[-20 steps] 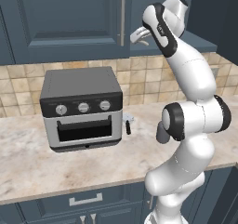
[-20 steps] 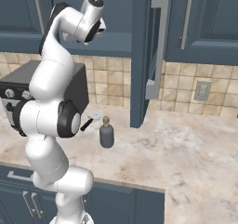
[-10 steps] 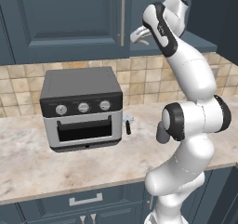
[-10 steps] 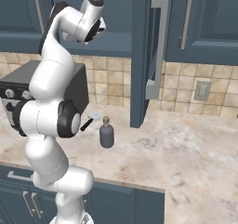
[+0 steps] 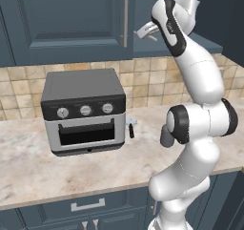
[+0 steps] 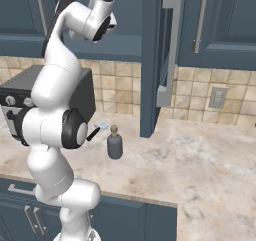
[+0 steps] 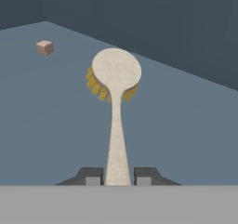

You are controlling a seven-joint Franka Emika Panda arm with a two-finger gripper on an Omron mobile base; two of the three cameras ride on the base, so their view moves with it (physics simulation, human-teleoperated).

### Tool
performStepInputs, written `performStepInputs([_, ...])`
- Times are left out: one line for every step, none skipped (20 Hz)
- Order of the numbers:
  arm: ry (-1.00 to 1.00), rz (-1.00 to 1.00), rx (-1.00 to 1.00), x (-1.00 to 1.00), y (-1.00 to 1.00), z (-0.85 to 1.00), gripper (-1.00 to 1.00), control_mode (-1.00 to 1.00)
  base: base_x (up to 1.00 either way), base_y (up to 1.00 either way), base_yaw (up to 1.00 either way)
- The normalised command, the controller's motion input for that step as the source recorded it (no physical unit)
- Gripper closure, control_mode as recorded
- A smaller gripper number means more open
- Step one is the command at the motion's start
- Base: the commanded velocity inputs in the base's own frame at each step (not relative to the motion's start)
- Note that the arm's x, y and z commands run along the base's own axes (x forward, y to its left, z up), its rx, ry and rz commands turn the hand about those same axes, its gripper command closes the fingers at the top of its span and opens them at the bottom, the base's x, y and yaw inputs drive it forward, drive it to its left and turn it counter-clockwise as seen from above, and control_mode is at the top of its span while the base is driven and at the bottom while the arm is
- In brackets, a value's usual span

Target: Pick the dish brush and soap dispenser from the cabinet and place them on the counter.

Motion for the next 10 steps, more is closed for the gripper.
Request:
performStepInputs([0.00, -0.01, 0.00, -0.15, -0.22, 0.16, 1.00, -1.00, 0.00, 0.00, 0.00])
performStepInputs([0.00, -0.01, 0.00, -0.16, -0.19, 0.20, 1.00, -1.00, 0.00, 0.00, 0.00])
performStepInputs([0.00, -0.02, 0.00, -0.18, -0.19, 0.21, 1.00, -1.00, 0.00, 0.00, 0.00])
performStepInputs([0.00, 0.00, -0.01, -0.15, -0.21, 0.21, 1.00, -1.00, 0.00, 0.00, 0.00])
performStepInputs([0.00, 0.00, 0.00, -0.16, -0.22, 0.17, 1.00, -1.00, 0.00, 0.00, 0.00])
performStepInputs([0.00, 0.00, 0.00, -0.16, -0.28, 0.15, 1.00, -1.00, 0.00, 0.00, 0.00])
performStepInputs([0.00, 0.00, 0.00, -0.18, -0.29, 0.13, 1.00, -1.00, 0.00, 0.00, 0.00])
performStepInputs([0.00, -0.01, 0.00, -0.20, -0.32, 0.12, 1.00, -1.00, 0.00, 0.00, 0.00])
performStepInputs([0.00, -0.01, -0.01, -0.21, -0.31, 0.13, 1.00, -1.00, 0.00, 0.00, 0.00])
performStepInputs([0.00, -0.04, 0.00, -0.25, -0.33, 0.08, 1.00, -1.00, 0.00, 0.00, 0.00])
